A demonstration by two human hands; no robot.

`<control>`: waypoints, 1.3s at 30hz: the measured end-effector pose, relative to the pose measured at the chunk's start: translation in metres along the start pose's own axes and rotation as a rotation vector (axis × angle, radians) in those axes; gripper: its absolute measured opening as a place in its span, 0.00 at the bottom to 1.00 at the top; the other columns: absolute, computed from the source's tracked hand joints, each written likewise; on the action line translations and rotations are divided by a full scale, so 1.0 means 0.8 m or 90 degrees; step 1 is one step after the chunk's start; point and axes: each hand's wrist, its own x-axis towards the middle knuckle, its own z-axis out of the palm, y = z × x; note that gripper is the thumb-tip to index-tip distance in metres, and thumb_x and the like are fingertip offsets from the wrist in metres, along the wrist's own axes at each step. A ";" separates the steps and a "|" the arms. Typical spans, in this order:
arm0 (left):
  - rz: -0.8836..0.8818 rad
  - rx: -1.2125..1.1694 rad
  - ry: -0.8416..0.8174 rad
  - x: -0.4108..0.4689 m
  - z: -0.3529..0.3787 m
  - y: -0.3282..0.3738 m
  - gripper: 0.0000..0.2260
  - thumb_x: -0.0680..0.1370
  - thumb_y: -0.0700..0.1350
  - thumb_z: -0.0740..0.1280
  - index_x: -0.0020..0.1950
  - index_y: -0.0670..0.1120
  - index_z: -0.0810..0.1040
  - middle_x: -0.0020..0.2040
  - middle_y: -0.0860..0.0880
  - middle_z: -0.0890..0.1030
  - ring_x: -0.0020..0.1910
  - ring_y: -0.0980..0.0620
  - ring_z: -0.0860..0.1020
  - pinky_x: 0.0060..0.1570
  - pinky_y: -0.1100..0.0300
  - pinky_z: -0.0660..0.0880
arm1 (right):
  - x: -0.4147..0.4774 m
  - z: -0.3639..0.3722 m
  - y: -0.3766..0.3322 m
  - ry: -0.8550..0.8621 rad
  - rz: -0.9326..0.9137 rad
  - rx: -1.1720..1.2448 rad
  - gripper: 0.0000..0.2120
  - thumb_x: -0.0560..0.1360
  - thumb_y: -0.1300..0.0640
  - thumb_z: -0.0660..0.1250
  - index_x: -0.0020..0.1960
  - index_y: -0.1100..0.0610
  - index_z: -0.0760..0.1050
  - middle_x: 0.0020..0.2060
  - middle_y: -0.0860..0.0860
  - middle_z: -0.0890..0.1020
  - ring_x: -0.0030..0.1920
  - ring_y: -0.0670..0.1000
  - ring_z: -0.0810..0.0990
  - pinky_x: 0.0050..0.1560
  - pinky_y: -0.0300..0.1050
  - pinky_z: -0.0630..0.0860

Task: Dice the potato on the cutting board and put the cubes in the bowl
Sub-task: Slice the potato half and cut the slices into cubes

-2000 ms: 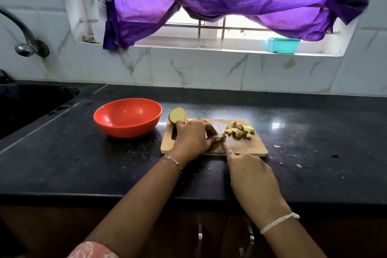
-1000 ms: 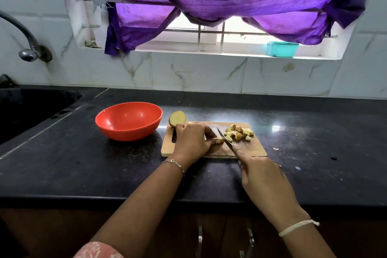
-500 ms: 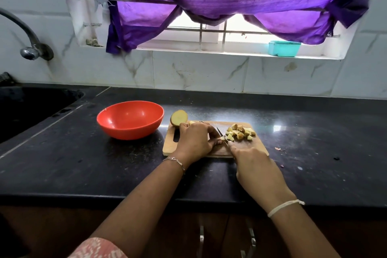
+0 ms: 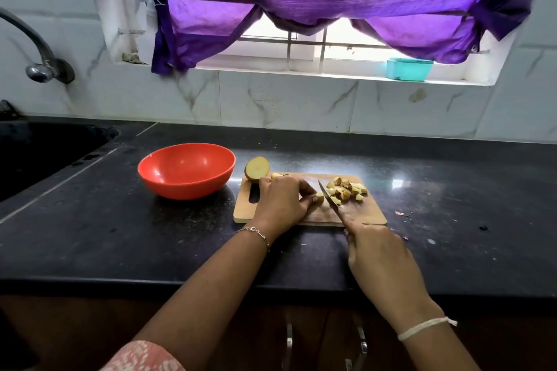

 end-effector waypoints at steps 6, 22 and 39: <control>-0.020 0.008 -0.002 0.002 0.002 0.002 0.10 0.76 0.57 0.69 0.53 0.55 0.84 0.52 0.58 0.82 0.57 0.55 0.73 0.55 0.55 0.58 | -0.003 -0.005 -0.004 -0.012 -0.010 -0.015 0.25 0.82 0.57 0.55 0.77 0.42 0.56 0.56 0.51 0.80 0.55 0.53 0.79 0.50 0.47 0.76; -0.024 0.002 -0.006 0.002 0.000 0.000 0.08 0.75 0.57 0.70 0.49 0.56 0.83 0.49 0.59 0.81 0.50 0.58 0.73 0.51 0.55 0.58 | 0.026 0.010 -0.029 -0.046 -0.042 -0.122 0.28 0.80 0.67 0.51 0.78 0.53 0.54 0.54 0.52 0.78 0.53 0.53 0.80 0.47 0.46 0.77; -0.026 -0.006 0.007 -0.002 -0.001 0.003 0.08 0.75 0.54 0.69 0.48 0.51 0.84 0.47 0.56 0.81 0.48 0.55 0.74 0.55 0.53 0.62 | 0.000 0.004 -0.017 -0.019 -0.003 -0.027 0.27 0.82 0.58 0.54 0.78 0.44 0.52 0.55 0.51 0.79 0.54 0.53 0.79 0.48 0.47 0.76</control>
